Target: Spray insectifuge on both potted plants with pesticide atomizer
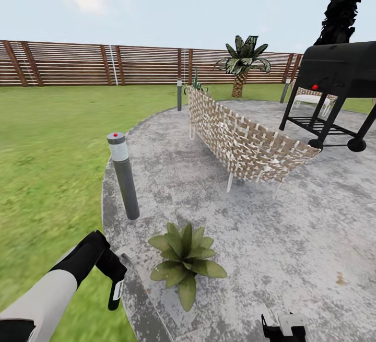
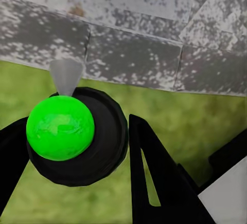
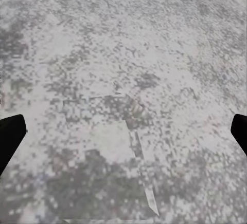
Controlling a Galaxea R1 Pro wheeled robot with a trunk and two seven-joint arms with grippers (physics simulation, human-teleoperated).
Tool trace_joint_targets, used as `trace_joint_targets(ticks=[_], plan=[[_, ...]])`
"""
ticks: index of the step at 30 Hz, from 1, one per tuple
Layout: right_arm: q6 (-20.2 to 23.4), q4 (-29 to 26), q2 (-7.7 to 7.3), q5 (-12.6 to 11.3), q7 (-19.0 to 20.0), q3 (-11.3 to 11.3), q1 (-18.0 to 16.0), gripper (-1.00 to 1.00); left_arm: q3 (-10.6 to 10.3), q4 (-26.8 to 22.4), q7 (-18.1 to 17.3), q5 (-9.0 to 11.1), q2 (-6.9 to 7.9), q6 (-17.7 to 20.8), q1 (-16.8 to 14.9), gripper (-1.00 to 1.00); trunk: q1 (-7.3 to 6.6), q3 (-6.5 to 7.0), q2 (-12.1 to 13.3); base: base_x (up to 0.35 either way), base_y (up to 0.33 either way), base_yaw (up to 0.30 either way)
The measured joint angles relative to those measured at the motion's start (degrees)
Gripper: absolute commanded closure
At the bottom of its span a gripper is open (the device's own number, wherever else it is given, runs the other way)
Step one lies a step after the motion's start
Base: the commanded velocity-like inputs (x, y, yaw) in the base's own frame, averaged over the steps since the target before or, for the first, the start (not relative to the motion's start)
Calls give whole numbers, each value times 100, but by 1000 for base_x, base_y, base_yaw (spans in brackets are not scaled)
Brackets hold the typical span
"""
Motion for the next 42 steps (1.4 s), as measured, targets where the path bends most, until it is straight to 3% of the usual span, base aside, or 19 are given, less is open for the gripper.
trace_joint_targets(ticks=[25, 27, 30, 36, 40, 42], plan=[[-1, 0, 2, -2, 0, -4, 0, -100, -26, 9, 14, -18, 33, -16, 13, 100, 0, 21, 0, 60, 1, -36], [-1, 0, 2, -2, 0, -4, 0, -100, -59, 32, 15, -92, 34, -19, 24, 100, 0, 21, 0, 0, 0, 0], [-2, 0, 2, 5, 4, -4, 0, -100, -174, 79, 20, -364, 19, -37, 102, 100, 0, 21, 0, 0, 0, 0], [0, 0, -11, 14, 5, -5, 0, -100, -183, 1, 45, -427, -5, -136, 209, 100, 0, 21, 0, 0, 0, 0], [0, 0, -15, 17, 11, -5, 0, -100, -187, -29, 33, -426, -66, -119, 118, 100, 0, 22, 0, 0, 0, 0], [0, 0, -16, 17, 13, -5, 0, -100, -189, -48, 13, -435, -86, -83, -225, 100, 0, 22, 0, 0, 0, 0]])
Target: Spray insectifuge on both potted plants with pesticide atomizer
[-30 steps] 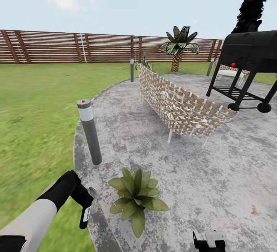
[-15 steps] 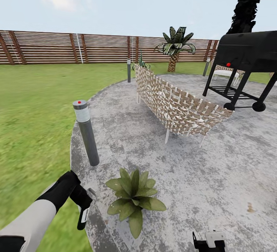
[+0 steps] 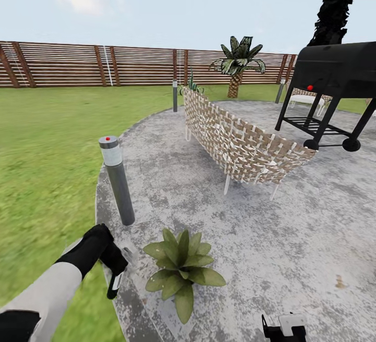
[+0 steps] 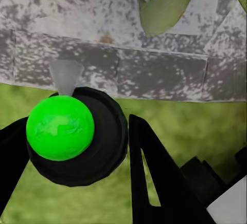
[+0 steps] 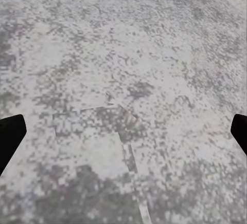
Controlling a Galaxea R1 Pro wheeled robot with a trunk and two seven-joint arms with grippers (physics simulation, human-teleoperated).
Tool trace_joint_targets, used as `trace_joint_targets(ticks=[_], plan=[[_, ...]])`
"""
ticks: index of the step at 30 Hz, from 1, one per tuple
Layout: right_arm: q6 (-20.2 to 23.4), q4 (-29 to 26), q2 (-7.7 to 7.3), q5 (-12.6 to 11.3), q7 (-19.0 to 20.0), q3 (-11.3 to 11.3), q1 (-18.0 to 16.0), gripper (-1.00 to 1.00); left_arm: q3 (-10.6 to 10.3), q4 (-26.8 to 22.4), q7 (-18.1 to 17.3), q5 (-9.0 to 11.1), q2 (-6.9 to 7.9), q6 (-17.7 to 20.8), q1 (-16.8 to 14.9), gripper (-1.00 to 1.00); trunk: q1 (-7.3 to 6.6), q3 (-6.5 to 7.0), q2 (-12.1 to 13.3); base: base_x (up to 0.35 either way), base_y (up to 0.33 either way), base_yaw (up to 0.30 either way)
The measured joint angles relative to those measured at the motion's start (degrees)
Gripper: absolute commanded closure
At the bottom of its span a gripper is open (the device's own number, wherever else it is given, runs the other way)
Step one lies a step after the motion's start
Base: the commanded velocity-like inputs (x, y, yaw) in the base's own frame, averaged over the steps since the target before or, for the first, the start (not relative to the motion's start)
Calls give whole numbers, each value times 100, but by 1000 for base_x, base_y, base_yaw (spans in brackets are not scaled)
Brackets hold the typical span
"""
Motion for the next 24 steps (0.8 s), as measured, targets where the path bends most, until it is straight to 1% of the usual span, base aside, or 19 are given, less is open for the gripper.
trace_joint_targets(ticks=[2, 4, 6, 7, 9, 12, 16, 21, 24], plan=[[0, 0, 0, 6, 0, 0, 0, -100, -4, -3, -5, -9, 3, 29, -250, 100, 0, 0, 0, 0, 0, 0], [0, 0, 0, 7, 0, 0, 0, -100, -10, -3, -5, -22, 40, 34, -295, 100, 0, -1, 0, 0, 0, 0], [0, 0, 0, 10, 0, 1, 0, -100, -27, 46, 15, -45, 73, 11, -242, 100, 1, -1, 0, 0, 0, 0], [0, 0, 0, 15, 0, 1, 0, -100, -34, 62, 25, -100, 82, -26, -216, 100, 0, -1, 0, 0, 0, 0], [0, 0, 0, 9, 0, 0, 0, -100, -30, 84, 35, -116, 66, -39, -188, 100, 0, -1, 0, 43, 38, 0], [1, 0, 1, 7, 1, 1, 0, -100, -15, 99, 37, -103, 39, -36, -97, 100, -1, -1, 0, 133, 190, 0], [0, 0, 0, 7, 0, 0, 0, -100, -4, 84, 44, -114, 8, -46, 122, 100, 0, -1, 0, 58, 64, 0], [0, 0, 21, -21, -10, 1, 0, -100, 9, 20, 49, -110, -11, -41, 129, 100, 0, -1, 0, 6, 6, 0], [0, 0, 20, -20, -9, 1, 0, -100, 9, 71, 47, -116, -6, -44, 136, 100, 0, -1, 0, 0, 0, 0]])
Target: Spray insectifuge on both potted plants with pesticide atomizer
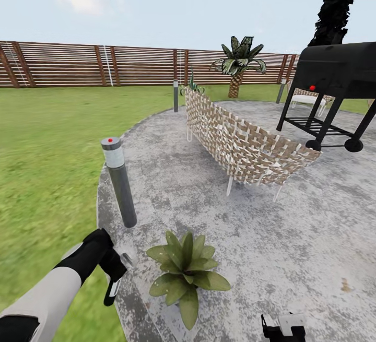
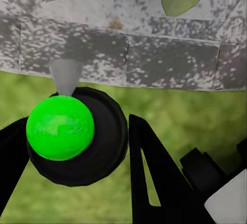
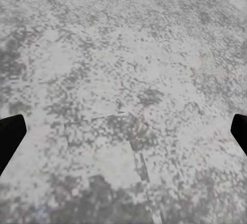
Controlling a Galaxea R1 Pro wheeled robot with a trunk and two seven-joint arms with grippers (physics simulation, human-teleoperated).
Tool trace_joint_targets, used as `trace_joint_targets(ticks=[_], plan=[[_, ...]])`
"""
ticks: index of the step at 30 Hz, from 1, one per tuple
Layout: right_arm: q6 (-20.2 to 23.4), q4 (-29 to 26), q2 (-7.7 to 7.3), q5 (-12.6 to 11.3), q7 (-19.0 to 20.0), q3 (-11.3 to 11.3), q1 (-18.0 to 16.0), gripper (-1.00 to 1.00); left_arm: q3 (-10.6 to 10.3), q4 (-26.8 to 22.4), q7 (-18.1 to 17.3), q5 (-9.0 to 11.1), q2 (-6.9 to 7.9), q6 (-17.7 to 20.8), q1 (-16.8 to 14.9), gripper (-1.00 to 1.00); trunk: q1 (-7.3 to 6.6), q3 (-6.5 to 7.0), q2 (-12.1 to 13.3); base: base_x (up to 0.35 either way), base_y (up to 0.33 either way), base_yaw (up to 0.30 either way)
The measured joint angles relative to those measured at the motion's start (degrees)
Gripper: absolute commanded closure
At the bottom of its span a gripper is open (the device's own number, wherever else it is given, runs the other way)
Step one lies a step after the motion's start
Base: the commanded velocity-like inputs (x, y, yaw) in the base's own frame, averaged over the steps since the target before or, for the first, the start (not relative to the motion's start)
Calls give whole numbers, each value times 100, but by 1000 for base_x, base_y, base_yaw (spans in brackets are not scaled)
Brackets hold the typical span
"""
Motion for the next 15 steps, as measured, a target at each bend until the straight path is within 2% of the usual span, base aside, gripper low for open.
trace_joint_targets(ticks=[8, 12, 15], plan=[[0, 0, -2, 0, 0, 0, 0, -100, -14, -24, -1, 2, 21, -8, 243, 100, 0, 0, 0, 0, 0, 0], [0, 0, -2, 0, 0, 0, 0, -100, 15, -79, -3, 15, 42, 26, 151, 100, 0, 0, 0, 0, 0, 0], [0, 0, -2, 1, 0, 0, 0, -100, 3, -64, -1, 15, 17, 10, 210, 100, 0, 0, 0, 0, 0, 0]])
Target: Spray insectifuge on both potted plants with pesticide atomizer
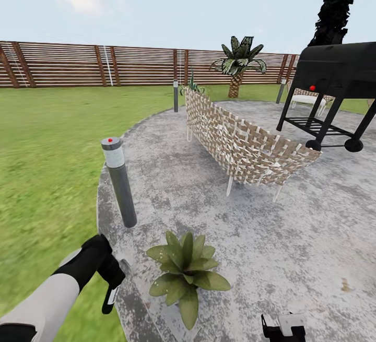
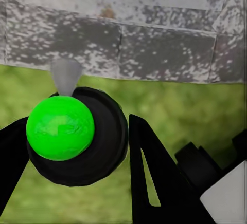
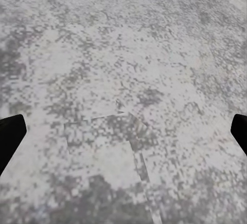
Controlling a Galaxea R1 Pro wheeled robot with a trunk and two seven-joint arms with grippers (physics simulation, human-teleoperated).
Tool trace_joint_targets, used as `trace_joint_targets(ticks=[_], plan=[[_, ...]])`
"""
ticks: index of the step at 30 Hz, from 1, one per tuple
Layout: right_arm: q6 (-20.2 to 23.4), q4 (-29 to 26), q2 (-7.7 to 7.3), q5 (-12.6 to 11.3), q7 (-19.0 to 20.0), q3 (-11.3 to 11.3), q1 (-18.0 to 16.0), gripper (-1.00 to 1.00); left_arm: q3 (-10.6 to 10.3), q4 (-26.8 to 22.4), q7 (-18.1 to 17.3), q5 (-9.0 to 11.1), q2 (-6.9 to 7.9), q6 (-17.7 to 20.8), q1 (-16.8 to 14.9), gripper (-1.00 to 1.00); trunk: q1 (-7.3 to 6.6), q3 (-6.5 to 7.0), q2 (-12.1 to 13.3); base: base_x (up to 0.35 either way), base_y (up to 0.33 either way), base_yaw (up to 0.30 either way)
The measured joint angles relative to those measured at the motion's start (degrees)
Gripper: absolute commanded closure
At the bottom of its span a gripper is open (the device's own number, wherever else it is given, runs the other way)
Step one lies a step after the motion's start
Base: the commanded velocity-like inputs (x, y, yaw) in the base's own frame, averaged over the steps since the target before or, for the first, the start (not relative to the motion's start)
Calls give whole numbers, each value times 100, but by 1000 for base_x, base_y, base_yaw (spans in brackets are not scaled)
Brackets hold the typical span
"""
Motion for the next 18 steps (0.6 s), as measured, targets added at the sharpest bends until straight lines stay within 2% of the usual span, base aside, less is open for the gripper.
trace_joint_targets(ticks=[6, 10, 15, 18], plan=[[0, 0, 0, 8, 0, 0, 0, -100, -4, 83, 8, 14, -13, -48, 131, 100, 0, 0, 0, 0, 0, 0], [0, 0, 0, 9, 0, 0, 0, -100, 3, 82, -21, 16, -9, -437, 277, 100, 0, 0, 0, 0, 0, 0], [0, -6, 0, 7, 0, 0, 0, -100, 13, 13, -78, 39, -1, -491, 207, 100, 0, 0, 0, 0, 0, -15], [0, -9, 0, 9, 0, 0, 1, -100, 2, 34, -151, 16, -12, -469, 106, 100, 0, 0, 0, 0, 0, -184]])
